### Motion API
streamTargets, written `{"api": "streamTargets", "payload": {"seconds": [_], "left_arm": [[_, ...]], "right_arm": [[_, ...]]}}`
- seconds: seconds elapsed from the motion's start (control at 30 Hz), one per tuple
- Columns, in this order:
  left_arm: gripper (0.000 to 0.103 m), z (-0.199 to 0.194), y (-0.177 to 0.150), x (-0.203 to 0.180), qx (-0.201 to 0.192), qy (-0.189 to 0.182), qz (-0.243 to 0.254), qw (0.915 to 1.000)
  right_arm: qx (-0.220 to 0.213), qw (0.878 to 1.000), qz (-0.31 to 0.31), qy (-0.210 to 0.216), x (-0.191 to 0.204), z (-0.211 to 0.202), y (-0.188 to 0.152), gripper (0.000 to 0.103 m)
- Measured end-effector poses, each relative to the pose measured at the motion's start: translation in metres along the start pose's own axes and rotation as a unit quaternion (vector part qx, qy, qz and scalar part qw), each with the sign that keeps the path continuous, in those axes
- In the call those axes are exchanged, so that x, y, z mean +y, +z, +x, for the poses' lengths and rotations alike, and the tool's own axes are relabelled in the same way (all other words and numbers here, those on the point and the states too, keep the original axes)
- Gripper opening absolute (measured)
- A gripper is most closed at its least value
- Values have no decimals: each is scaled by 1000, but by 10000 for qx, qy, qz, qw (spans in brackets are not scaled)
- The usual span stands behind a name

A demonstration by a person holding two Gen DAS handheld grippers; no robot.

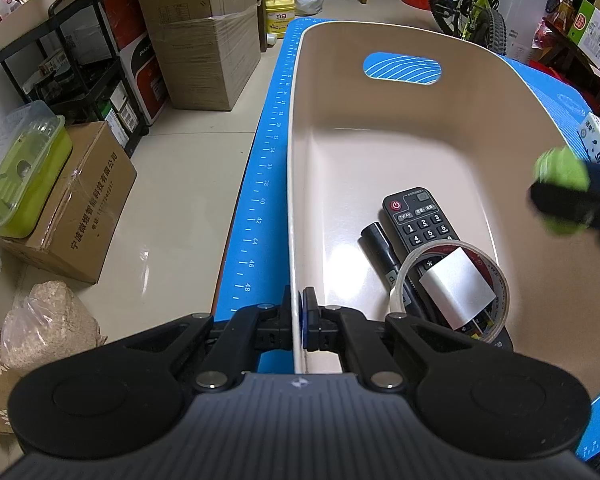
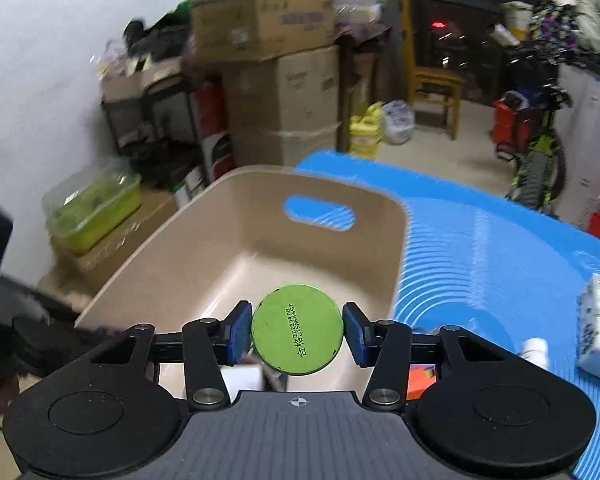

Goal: Organize rigid objects
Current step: 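Carry the green tin into the basket and release it with the right tool, then move the right tool to the white pill bottle and grasp it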

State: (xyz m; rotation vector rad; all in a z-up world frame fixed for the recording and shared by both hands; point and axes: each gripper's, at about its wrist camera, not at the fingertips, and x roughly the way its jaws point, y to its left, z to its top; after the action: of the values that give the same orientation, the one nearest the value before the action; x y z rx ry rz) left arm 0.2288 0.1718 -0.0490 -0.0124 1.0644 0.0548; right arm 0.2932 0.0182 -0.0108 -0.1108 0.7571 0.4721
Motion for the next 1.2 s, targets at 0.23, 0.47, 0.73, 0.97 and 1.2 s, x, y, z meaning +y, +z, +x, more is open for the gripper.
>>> {"api": "streamTargets", "payload": {"seconds": [0.23, 0.47, 0.73, 0.97, 1.2], "left_arm": [[4, 1, 1, -4, 14, 64, 43, 10000], [5, 1, 1, -5, 2, 90, 70, 9999], [5, 1, 1, -6, 7, 105, 73, 9999], [5, 0, 0, -6, 2, 101, 72, 9999], [5, 1, 0, -6, 5, 102, 73, 9999]], "right_arm": [[667, 9962, -531, 175, 32, 27, -13, 54], [1213, 9899, -721, 133, 45, 48, -23, 54], [1132, 9903, -760, 256, 42, 39, -26, 66], [387, 9982, -375, 257, 17, 0, -11, 77], [-302, 9993, -16, -239, -18, -30, 3, 80]]}}
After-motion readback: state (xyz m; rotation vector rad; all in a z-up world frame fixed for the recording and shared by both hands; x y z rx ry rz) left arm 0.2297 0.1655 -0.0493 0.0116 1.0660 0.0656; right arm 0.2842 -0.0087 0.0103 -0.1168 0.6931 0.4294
